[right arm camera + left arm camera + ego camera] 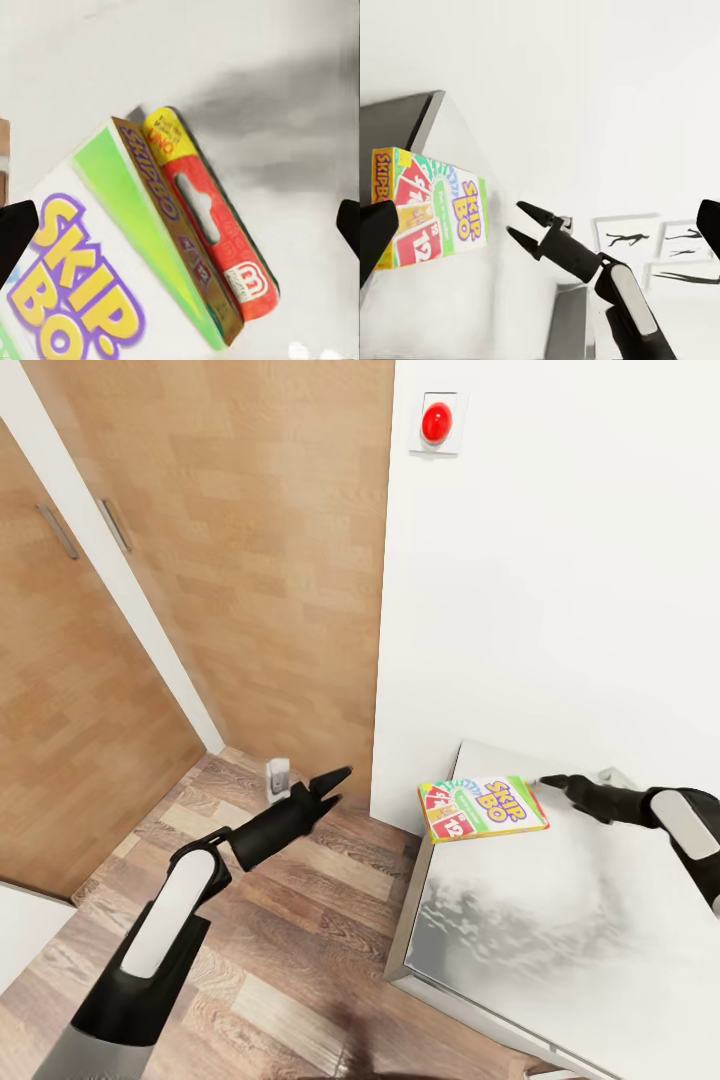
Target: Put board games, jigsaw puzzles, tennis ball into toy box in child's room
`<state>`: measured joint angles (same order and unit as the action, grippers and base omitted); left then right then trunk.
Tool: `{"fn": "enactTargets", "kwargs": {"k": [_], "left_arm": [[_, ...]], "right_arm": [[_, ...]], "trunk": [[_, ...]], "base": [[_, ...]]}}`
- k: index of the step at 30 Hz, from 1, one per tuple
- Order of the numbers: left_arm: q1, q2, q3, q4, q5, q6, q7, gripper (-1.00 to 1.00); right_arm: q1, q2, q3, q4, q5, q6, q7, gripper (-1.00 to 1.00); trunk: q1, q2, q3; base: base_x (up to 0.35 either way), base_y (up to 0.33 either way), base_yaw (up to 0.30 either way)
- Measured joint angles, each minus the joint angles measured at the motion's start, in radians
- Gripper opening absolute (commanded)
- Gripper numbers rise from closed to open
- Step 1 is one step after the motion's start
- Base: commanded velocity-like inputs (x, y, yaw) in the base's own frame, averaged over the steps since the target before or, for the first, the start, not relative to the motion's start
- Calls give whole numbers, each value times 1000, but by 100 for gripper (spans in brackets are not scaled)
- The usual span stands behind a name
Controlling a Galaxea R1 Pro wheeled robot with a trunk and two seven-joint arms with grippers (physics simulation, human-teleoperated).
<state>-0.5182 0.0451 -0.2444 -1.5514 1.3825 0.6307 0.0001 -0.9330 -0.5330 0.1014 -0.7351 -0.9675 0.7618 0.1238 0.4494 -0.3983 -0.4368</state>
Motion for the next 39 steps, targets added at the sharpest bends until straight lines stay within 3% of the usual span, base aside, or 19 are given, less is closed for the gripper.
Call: {"fn": "enactTargets", "kwargs": {"k": [1,2,4,5,7,10,12,15,18,23,25,30,39], "left_arm": [[0,-1,1,22,-17,-1,-1,100],[-1,-1,1,23,-17,-1,-1,100],[-4,-3,4,77,-54,-4,-4,100],[-4,-3,4,78,-54,-4,-4,100],[-10,-5,8,137,-85,-6,-6,100],[-14,-6,9,165,-96,-7,-6,100],[-25,-7,11,209,-114,-9,-3,100],[-30,-7,12,227,-121,-9,-1,100],[-40,-7,13,260,-137,-14,3,100],[-44,-5,14,277,-145,-23,5,100],[-48,-3,16,300,-151,-33,5,100],[-52,-2,17,348,-151,-47,0,100],[-55,-4,18,394,-159,-82,4,100]], "right_arm": [[7,-22,-1,-18,-2,2,12,100],[8,-23,-1,-19,-3,2,13,100],[34,-70,-2,-59,-7,5,52,100],[34,-71,-2,-59,-8,5,53,100],[73,-118,-6,-104,-14,8,109,100],[95,-142,-11,-130,-19,11,141,100],[136,-182,-29,-176,-26,19,198,100],[157,-199,-43,-198,-29,25,221,100],[219,-231,-95,-247,-33,32,265,100],[262,-242,-136,-277,-37,33,282,100],[301,-247,-174,-316,-39,36,295,100],[359,-251,-214,-392,-41,43,308,100],[431,-251,-243,-504,-42,47,316,100]], "trunk": [[0,0,0],[0,0,0],[0,0,0],[0,0,0],[0,0,0],[0,0,0],[0,0,0],[0,0,0],[0,0,0],[0,0,0],[0,0,0],[0,0,0],[0,0,0]], "base": [[0,0,0],[0,0,0],[0,0,0],[0,0,0],[0,0,0],[0,0,0],[0,0,0],[0,0,0],[0,0,0],[0,0,0],[0,0,0],[0,0,0],[0,0,0]]}}
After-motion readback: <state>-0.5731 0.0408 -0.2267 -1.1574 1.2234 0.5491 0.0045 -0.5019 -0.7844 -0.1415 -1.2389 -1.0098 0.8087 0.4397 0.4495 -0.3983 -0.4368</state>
